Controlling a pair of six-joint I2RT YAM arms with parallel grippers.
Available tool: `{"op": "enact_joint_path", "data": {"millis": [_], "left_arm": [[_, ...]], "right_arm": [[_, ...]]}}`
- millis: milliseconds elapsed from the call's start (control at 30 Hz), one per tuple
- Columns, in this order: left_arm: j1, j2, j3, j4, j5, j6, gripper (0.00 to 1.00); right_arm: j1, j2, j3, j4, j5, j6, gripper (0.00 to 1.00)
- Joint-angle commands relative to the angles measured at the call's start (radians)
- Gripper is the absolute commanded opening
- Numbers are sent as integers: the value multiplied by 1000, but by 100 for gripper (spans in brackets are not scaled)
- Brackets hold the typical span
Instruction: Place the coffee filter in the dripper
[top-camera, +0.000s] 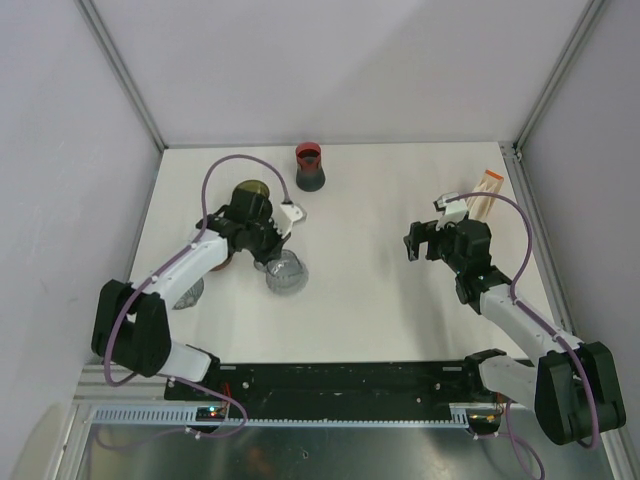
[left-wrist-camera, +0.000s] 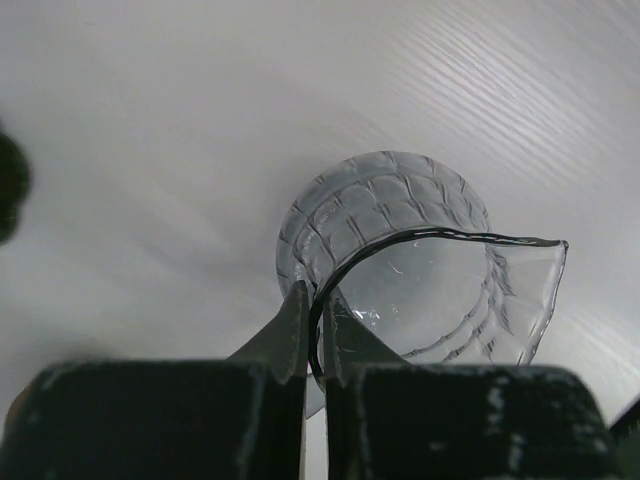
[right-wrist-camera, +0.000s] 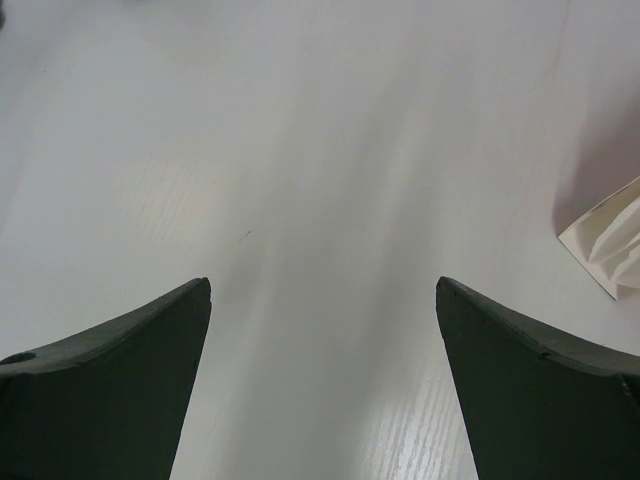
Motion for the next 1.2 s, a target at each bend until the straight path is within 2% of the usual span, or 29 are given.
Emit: {"op": "enact_joint_path", "data": {"millis": [0,167,333,700,967,1033,1100,1167], "left_arm": [[-32,38,77,210,-176,-258,0],[-63,87,126,285,-258,-383,0],[-81,176,196,311,-309,-442,0],[-87,308,256,315,-252,-494,0],[-87,321,260,316,-224,-485,1],[-87,318,261,316,-222,-479,9],[-87,309,262,316,-219,-475,27],[-87,299,270,316,-214,-467,39]], "right_arm": [[8,-19,40,10,29,-8,99],[8,-8,40,11,34,-9,99],[11,-4,40,9,44,-9,99],[8,26,40,31,49,-21,99],[7,34,39,38,48,-24,99],[8,35,39,39,48,-24,99],[7,37,39,39,46,-24,99],[8,39,40,38,44,-23,99]]}}
